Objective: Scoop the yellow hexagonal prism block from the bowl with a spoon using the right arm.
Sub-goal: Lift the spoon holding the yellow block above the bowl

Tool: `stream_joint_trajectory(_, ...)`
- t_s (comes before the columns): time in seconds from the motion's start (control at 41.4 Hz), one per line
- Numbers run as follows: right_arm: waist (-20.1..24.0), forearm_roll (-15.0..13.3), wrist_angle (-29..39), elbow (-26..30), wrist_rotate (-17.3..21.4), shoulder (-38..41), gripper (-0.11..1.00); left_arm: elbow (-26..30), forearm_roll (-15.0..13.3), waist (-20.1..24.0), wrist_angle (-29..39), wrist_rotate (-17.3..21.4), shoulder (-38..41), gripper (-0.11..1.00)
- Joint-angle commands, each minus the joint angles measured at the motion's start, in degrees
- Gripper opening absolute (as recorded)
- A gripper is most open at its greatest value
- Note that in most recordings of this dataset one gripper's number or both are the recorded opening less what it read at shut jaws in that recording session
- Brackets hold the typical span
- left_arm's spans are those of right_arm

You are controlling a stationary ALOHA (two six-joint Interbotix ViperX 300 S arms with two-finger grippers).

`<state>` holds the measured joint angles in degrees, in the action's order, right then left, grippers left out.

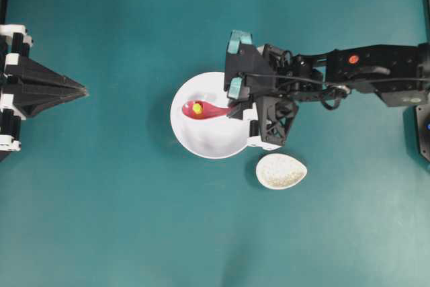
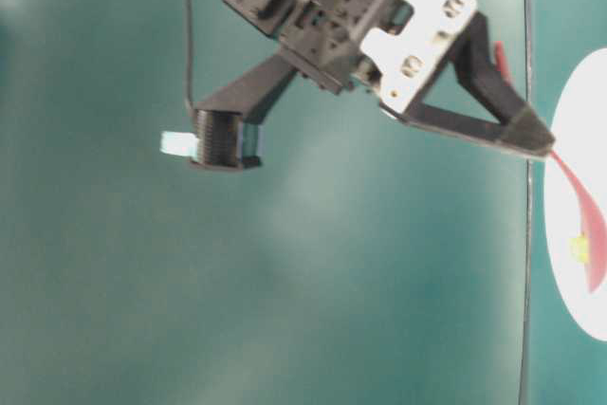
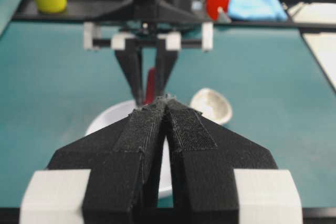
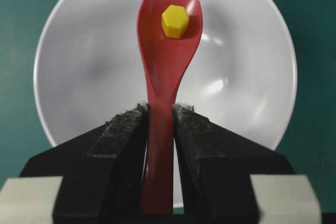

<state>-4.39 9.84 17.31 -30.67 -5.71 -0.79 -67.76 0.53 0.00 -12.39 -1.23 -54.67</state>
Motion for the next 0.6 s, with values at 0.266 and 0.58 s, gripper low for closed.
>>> stream_joint_trajectory(0.266,0.2,-0.8,3.4,0.5,0.0,-6.6,0.24,1.5,0.1,-0.2,-0.4,-0.1,0.4,0.0)
stream_joint_trajectory(0.58,0.0,-2.4,5.1,0.7,-0.1,-10.3,0.24,1.5,0.1,-0.1,-0.6,-0.2,0.4,0.0)
